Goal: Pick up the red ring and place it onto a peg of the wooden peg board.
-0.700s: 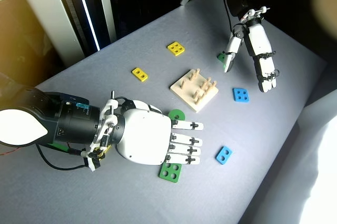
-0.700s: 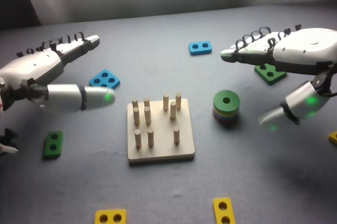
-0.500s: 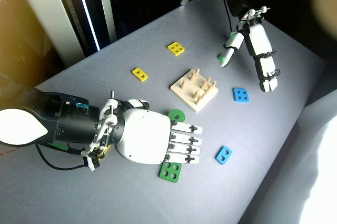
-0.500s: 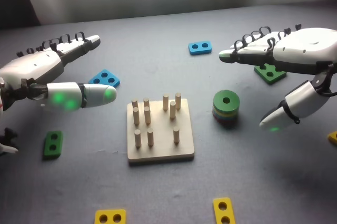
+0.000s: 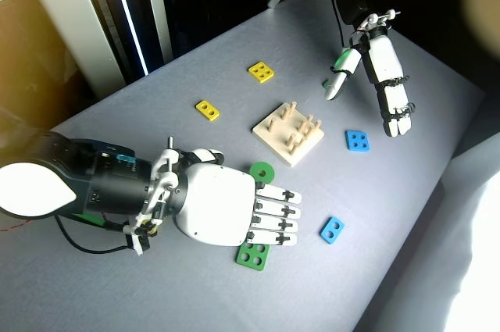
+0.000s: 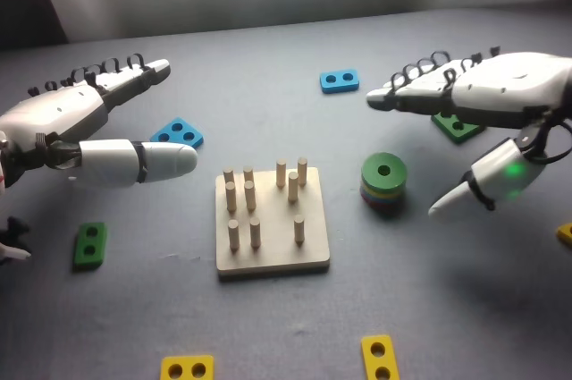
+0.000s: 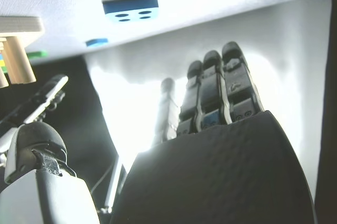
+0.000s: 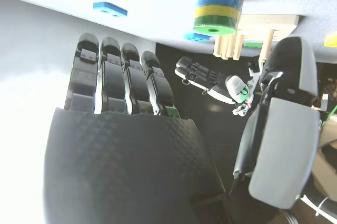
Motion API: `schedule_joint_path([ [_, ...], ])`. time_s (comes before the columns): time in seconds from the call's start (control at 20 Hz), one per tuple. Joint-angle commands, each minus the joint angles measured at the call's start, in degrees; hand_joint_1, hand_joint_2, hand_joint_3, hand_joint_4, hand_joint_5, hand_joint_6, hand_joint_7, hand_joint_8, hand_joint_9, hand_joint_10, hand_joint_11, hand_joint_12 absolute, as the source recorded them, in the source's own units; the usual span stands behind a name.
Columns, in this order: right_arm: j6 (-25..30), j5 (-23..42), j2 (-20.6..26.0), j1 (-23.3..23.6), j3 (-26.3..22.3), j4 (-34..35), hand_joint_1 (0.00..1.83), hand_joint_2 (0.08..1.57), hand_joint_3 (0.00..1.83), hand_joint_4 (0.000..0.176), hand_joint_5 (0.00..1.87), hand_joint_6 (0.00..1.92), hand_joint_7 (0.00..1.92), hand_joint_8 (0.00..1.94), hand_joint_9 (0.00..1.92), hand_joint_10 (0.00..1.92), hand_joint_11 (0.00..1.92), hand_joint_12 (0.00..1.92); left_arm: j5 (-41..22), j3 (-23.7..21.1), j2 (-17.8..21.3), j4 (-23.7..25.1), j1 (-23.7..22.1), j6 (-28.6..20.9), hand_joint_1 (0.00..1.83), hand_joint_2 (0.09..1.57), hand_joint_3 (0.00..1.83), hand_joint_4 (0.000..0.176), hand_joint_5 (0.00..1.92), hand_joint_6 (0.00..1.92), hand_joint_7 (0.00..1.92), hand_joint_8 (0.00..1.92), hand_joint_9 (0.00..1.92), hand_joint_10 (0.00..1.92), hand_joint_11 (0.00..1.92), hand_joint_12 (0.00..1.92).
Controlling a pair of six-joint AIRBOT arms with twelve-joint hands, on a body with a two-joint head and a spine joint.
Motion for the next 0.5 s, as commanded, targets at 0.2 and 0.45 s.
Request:
schedule_joint_path([
  [0.2, 1.59, 3.94, -1.84, 1.33, 1.43, 0.28, 0.68, 0.82, 0.01, 0.074, 0.10, 0.01, 0.00, 0.00, 0.00, 0.00, 0.00, 0.00, -6.39, 0.48, -0.02, 0.12, -0.88, -0.22, 0.27, 0.90, 0.00, 0.176, 0.00, 0.00, 0.00, 0.00, 0.00, 0.00, 0.00, 0.00],
  [0.45, 2.04, 3.56, -3.36, 1.32, 2.79, 0.08, 0.70, 0.86, 0.02, 0.082, 0.19, 0.03, 0.00, 0.00, 0.00, 0.00, 0.00, 0.00, -6.41, 0.55, -0.02, 0.16, -1.20, -0.22, 0.27, 0.90, 0.00, 0.169, 0.00, 0.00, 0.00, 0.00, 0.00, 0.00, 0.00, 0.00],
])
